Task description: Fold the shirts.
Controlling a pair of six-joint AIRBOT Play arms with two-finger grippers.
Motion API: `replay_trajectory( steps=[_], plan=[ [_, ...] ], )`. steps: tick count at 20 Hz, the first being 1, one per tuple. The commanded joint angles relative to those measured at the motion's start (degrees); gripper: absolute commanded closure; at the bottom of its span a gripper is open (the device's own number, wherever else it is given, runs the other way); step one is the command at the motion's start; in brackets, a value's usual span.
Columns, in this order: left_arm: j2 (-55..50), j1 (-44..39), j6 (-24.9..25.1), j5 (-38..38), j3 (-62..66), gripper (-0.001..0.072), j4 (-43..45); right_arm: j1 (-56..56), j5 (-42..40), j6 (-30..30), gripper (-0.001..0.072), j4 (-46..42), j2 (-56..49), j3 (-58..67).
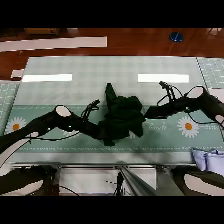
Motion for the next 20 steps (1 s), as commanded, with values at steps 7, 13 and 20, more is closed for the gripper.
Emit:
replay_trajectory(
  steps=[7, 13, 20],
  plan=[
    [-0.02, 0.13, -0.02, -1.36, 0.04, 0.0670, -0.02, 10.80, -5.46, -3.48, 0.0174, 5.55, -6.12, 0.02],
    [-0.02, 0.13, -0.02, -1.36, 0.04, 0.0670, -0.02, 17.18, -7.91, -2.54, 0.0430, 7.28, -7.87, 0.02],
    [2.36, 1.79, 0.00, -2.91, 2.01, 0.0672, 0.02, 14.99, -7.82, -2.58, 0.0681, 6.01, -2.12, 0.09]
  ],
)
